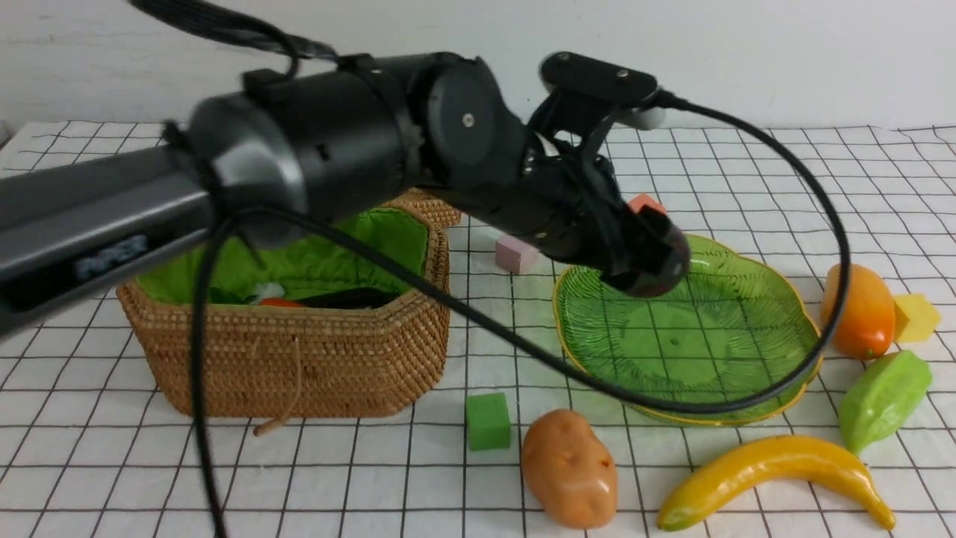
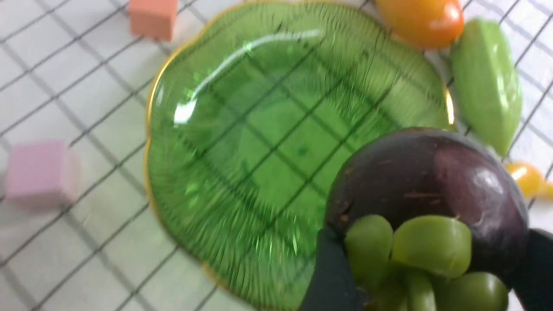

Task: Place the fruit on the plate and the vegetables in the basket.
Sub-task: Grab a mangosteen with your left arm and put it on the plate on the right, then use the right arm to grab a potato and put it into the left basket

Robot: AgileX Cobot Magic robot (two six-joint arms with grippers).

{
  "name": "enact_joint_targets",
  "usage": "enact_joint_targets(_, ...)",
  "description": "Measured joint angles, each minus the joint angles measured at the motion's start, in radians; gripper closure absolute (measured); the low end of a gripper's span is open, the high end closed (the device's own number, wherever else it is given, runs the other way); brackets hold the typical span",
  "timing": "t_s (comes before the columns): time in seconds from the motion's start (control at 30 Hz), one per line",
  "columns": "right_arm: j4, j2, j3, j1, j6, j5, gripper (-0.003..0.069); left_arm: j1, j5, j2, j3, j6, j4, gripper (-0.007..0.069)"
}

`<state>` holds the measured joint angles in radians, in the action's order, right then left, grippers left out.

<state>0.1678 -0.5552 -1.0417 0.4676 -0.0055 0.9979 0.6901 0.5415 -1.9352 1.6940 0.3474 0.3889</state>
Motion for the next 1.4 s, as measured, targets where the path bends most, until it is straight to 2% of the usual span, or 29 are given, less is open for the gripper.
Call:
enact_joint_targets(0.17,-0.007,0.0,0.0,0.0,0.005,0.055,0.0526,0.0,0.002,-0.218,0.209,0.091,0.055,0.0132)
enact_joint_targets(0.37,-0.011,0.0,0.0,0.0,0.005,0.091,0.0523,0.0,0.058,-0.338,0.328,0.115,0.056,0.0134)
enact_joint_targets(0.43,-0.012,0.0,0.0,0.0,0.005,0.091,0.0521,0.0,0.081,-0.342,0.334,0.115,0.056,0.0105)
enact_joint_targets(0.57,-0.021,0.0,0.0,0.0,0.005,0.091,0.0519,-0.002,0.171,-0.326,0.34,0.115,0.051,-0.0017)
enact_joint_targets(0.6,-0.022,0.0,0.0,0.0,0.005,0.091,0.0518,-0.002,0.171,-0.326,0.34,0.115,0.051,-0.0021)
enact_joint_targets(0.67,-0.025,0.0,0.0,0.0,0.005,0.091,0.0518,-0.004,0.273,-0.279,0.34,0.097,0.036,-0.0041)
enact_joint_targets(0.77,-0.025,0.0,0.0,0.0,0.005,0.089,0.0518,-0.005,0.343,-0.204,0.34,0.041,0.006,-0.0028)
enact_joint_targets(0.87,-0.025,0.0,0.0,0.0,-0.006,0.087,0.0518,-0.006,0.392,-0.118,0.341,-0.031,-0.022,0.0029)
enact_joint_targets(0.97,-0.025,0.0,0.0,0.0,-0.01,0.085,0.0518,-0.006,0.482,-0.028,0.342,-0.101,-0.053,0.015)
enact_joint_targets(1.03,-0.022,0.0,0.0,0.0,-0.01,0.086,0.0517,-0.006,0.548,0.032,0.342,-0.139,-0.087,0.0271)
enact_joint_targets(1.13,-0.013,-0.006,0.0,0.0,-0.001,0.092,0.0515,-0.006,0.626,0.109,0.343,-0.196,-0.15,0.0518)
enact_joint_targets(1.2,-0.011,-0.022,0.0,0.0,0.005,0.092,0.0515,-0.006,0.685,0.167,0.344,-0.233,-0.19,0.0624)
enact_joint_targets(1.33,-0.005,-0.076,0.0,0.0,0.016,0.101,0.0518,-0.006,0.706,0.243,0.309,-0.293,-0.255,0.0638)
enact_joint_targets(1.4,0.006,-0.15,0.0,0.0,0.026,0.129,0.0523,-0.006,0.706,0.324,0.218,-0.314,-0.3,0.0638)
